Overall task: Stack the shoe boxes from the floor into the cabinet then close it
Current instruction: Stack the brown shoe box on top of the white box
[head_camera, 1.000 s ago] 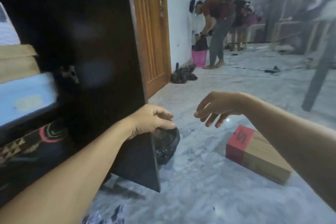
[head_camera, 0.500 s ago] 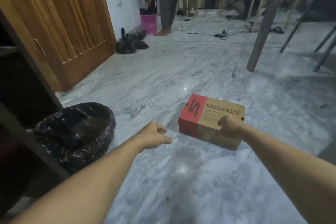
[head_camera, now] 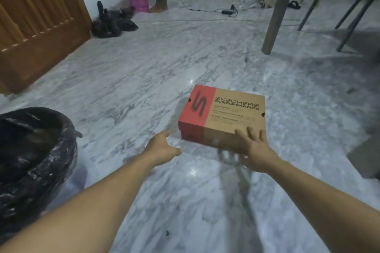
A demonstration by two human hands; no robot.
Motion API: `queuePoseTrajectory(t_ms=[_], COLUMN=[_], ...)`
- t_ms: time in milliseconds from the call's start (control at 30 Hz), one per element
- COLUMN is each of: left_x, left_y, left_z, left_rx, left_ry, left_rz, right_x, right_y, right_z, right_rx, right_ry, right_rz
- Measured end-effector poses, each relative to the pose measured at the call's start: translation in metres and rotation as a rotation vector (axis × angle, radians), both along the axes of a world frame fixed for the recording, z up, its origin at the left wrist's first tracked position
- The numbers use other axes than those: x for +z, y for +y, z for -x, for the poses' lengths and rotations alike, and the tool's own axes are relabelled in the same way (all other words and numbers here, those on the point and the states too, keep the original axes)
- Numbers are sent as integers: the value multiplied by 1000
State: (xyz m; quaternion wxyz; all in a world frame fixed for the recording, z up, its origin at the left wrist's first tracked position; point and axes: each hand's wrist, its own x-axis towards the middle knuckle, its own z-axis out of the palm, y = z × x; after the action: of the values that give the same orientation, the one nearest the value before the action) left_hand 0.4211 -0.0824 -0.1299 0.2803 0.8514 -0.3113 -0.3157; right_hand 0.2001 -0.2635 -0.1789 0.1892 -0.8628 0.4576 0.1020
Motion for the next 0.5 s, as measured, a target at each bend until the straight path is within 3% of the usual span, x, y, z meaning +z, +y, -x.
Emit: queuePoseTrajectory(t_ms=[333,500], left_x=[-14,-21], left_y=[-21,-42], left_z=[4,11], left_rx=[108,111], left_ry=[73,263], left_rz=[75,168], right_x=[3,5], right_y=[18,-5], right_z=[31,26], right_rx=[141,-174], right_ry=[-28,-294], right_rz=[188,156])
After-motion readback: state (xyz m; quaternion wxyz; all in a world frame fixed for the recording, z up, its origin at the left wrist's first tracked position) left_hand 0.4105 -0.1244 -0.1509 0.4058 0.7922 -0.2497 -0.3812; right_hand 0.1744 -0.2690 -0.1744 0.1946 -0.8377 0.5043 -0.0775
